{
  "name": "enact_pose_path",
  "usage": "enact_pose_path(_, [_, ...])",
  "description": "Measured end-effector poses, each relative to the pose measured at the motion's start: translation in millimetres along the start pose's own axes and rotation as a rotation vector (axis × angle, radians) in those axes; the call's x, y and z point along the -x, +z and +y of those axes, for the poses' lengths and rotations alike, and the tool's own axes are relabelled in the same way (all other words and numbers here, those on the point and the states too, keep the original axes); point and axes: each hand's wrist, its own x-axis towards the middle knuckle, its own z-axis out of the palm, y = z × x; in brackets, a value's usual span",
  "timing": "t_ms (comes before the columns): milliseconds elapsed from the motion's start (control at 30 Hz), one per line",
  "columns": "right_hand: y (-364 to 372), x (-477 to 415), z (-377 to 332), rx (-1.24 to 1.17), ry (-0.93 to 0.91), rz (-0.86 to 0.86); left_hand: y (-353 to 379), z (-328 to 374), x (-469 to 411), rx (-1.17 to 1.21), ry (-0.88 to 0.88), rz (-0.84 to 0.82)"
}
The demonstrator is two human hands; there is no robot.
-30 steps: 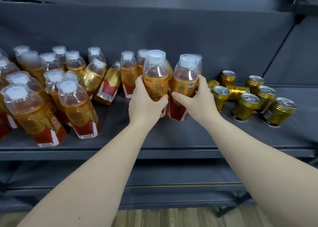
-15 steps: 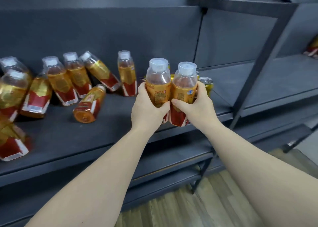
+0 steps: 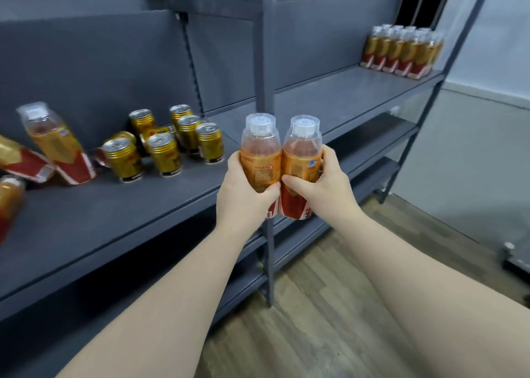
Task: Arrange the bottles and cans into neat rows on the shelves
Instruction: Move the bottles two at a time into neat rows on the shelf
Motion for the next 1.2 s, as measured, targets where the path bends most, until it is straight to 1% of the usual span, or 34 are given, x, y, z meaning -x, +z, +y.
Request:
enact_pose_path(167, [-69,2,29,0.022,0.059,0.121,67,32,2,0.037,0.046,-0.101])
enact_pose_path(367, [-134,-11,69,0.067,0.133,0.258,143,61,-13,0.063,0.107,-0.227])
enact_pose_path(600, [-191,-50,110,0.118,0.226,0.388,239,86,-59,0.084,0.161,-0.363])
enact_pose_path(867, [-253,-116,141,0.174,0.304,0.541,330,121,-124,0.126,0.224,-0.475])
enact_pose_path(1100, [-303,-154,171,0.185,0.335,0.613,400,149,-153,0.156,0.254,-0.553])
enact_pose_path(1200, [-327,-171,188,0.185,0.343,0.616,431,162,-163,0.160,0.257,-0.566])
